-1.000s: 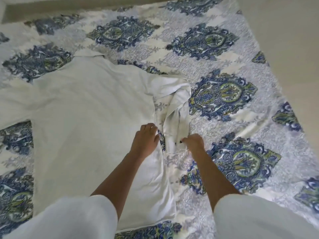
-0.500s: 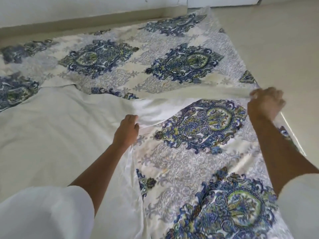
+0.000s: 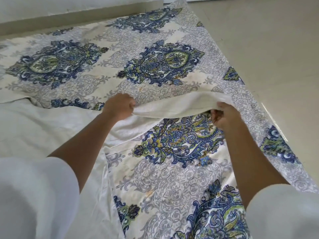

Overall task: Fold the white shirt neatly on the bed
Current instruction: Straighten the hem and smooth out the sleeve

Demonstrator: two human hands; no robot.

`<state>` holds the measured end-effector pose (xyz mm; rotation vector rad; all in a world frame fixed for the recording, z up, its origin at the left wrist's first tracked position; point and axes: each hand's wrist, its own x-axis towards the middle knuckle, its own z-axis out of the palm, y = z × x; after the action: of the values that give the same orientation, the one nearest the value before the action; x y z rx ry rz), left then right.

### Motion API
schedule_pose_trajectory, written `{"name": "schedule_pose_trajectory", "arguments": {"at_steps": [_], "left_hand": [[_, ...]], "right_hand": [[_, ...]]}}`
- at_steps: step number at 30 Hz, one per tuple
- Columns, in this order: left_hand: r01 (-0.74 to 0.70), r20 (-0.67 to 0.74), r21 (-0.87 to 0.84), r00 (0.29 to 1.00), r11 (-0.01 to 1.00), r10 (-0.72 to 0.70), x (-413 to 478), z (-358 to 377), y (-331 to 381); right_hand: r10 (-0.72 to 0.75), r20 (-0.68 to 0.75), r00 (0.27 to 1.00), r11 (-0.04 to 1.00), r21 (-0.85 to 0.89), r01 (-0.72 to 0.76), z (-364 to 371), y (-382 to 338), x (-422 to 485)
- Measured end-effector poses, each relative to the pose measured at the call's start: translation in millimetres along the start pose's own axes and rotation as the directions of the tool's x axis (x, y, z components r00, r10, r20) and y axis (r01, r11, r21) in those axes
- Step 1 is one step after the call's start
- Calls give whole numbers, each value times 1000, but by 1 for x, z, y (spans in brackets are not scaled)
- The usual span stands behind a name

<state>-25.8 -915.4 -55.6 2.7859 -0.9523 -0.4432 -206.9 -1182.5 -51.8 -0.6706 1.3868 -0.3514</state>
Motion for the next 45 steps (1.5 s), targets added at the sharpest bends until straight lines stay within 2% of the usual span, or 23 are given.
{"name": "schedule_pose_trajectory", "arguments": {"at_steps": [1, 3, 5, 7, 9, 11, 12, 14, 16, 17, 18, 20, 23, 24, 26, 29, 31, 33, 36, 39, 41, 43, 45], "left_hand": [[5, -7, -29, 1000, 1000, -6, 5, -6, 1], [2, -114, -157, 993, 988, -20, 16, -18, 1], [-31, -146, -300, 989, 953, -13, 24, -27, -2], [22, 13, -414, 1000, 910, -19, 25, -31, -12], [128, 199, -346, 978, 929, -61, 20, -31, -33], [237, 249, -183, 950, 954, -189, 12, -31, -64], [269, 218, -109, 946, 957, -241, 8, -31, -80], [307, 131, 1, 944, 952, -304, -3, -33, -114], [322, 136, 181, 928, 929, -348, -13, -39, -140], [323, 139, 250, 921, 913, -364, -17, -40, -150], [332, 148, 264, 914, 906, -378, -20, -42, -158], [371, 163, 219, 898, 903, -409, -22, -45, -170], [381, 218, 34, 899, 924, -379, -21, -49, -175], [364, 253, -28, 904, 931, -345, -21, -51, -176], [347, 268, -233, 921, 908, -283, -20, -55, -174], [295, 130, -510, 955, 808, -267, -16, -61, -171], [207, 9, -671, 962, 712, -271, -15, -63, -178], [195, -27, -629, 962, 753, -272, -14, -59, -182], [295, 148, -566, 955, 770, -257, -14, -44, -184], [301, 262, -358, 941, 884, -214, -9, -43, -180], [295, 182, -328, 952, 897, -246, -5, -44, -173], [371, 69, -340, 926, 864, -371, -1, -41, -169], [459, -17, -214, 881, 862, -473, 1, -32, -159]], "right_hand": [[17, 70, 997, 999, 37, -20, 2, -6, -4], [-58, 177, 983, 972, 234, 15, 7, -23, -8], [-164, 213, 963, 878, 477, 44, 17, -39, -9], [-227, 206, 952, 796, 603, 60, 30, -48, -5], [-232, 196, 953, 781, 621, 62, 41, -47, 2], [-185, 193, 964, 838, 543, 52, 49, -39, 14], [-160, 178, 971, 893, 446, 66, 51, -34, 19], [-152, 113, 982, 975, 183, 130, 59, -24, 23], [-281, 63, 958, 948, -137, 287, 71, -7, 15], [-408, 59, 911, 852, -335, 403, 79, 5, 5], [-546, 103, 832, 693, -502, 517, 90, 20, -6], [-664, 349, 661, 347, -640, 686, 116, 56, -33], [-458, 753, 472, -72, -560, 825, 154, 103, -52], [-373, 807, 458, -200, -552, 809, 162, 113, -50], [-304, 813, 497, -374, -582, 722, 175, 119, -49], [-334, 780, 529, -469, -624, 624, 186, 115, -49], [-391, 756, 525, -451, -655, 607, 189, 110, -49], [-445, 723, 528, -372, -686, 626, 185, 109, -43], [-433, 744, 509, -298, -651, 698, 175, 116, -30], [-436, 716, 545, -103, -642, 760, 173, 112, -25], [-485, 693, 534, -42, -628, 777, 170, 100, -23], [-572, 625, 531, -67, -681, 729, 159, 84, -17], [-666, 448, 596, -30, -815, 579, 137, 65, -6]]}}
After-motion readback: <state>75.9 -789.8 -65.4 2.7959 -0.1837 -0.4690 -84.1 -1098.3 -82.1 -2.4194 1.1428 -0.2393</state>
